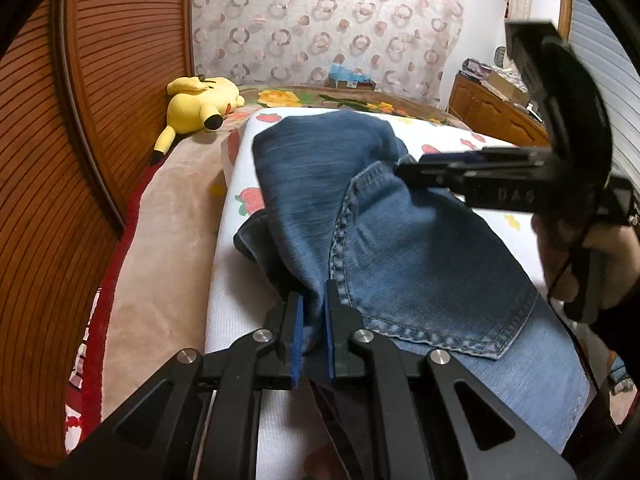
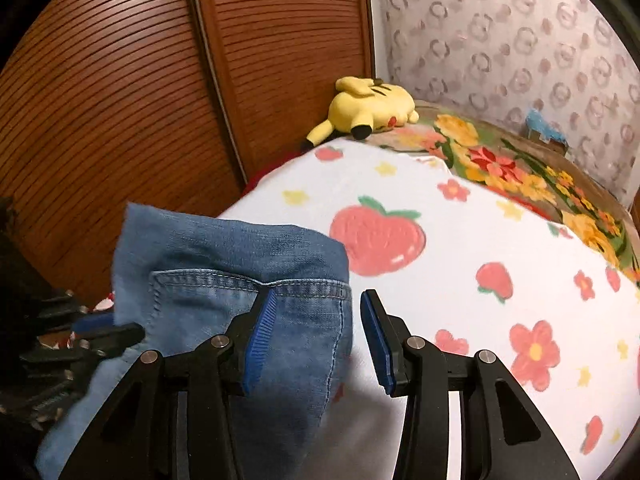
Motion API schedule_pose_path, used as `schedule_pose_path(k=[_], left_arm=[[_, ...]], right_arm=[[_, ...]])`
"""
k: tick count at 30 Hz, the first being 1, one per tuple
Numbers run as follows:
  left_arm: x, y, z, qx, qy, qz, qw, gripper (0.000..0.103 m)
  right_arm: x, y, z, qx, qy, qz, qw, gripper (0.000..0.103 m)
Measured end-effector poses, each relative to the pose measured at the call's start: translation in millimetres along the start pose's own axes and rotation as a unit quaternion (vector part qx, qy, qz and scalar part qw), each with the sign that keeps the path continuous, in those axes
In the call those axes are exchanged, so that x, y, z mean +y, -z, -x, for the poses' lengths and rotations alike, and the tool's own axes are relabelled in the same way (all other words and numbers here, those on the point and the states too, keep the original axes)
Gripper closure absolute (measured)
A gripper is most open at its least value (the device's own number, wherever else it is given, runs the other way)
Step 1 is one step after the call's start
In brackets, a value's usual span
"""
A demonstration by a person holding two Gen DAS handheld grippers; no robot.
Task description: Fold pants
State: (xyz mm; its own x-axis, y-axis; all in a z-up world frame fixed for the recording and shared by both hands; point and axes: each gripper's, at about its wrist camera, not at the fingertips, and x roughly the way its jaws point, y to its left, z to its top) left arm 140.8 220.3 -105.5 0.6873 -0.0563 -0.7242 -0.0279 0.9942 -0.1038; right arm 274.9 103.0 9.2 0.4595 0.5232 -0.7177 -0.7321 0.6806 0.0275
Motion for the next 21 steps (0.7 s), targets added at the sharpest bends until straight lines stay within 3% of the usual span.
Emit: schedule_pose_path(k=[4, 6, 8, 14, 21], left_arm=[[-0.5, -2.1, 8.1, -0.007, -0.009, 0.006, 0.9999, 0.083], [1.3, -4.5, 13.3, -0.016, -0.020, 0.008, 0.9996, 0.064], [7.2, -7.9, 16.1, -0.024, -0.022, 0.014, 0.9994, 0.054], [21.1, -22.3, 12.9, -0.033, -0.006, 0.040, 0.9987, 0.053], [30.7, -29.4, -16.4, -0.001, 0.016, 0.056, 0.9983, 0.053]], right_arm=[[-7.2, -1.6, 2.8, -0.006, -0.014, -0.018, 1.000, 0.056], [-19.2, 3.8, 14.8, -0.012, -0.018, -0.022, 1.000, 0.054], [-21.0, 4.1, 20.2, -0.019, -0.030, -0.027, 0.999, 0.052], [-33.1, 12.1, 4.5, -0.020, -0.075, -0.028, 0.997, 0.044], [-43.1, 9.1, -11.7, 0.011, -0.093, -0.015, 0.996, 0.042]])
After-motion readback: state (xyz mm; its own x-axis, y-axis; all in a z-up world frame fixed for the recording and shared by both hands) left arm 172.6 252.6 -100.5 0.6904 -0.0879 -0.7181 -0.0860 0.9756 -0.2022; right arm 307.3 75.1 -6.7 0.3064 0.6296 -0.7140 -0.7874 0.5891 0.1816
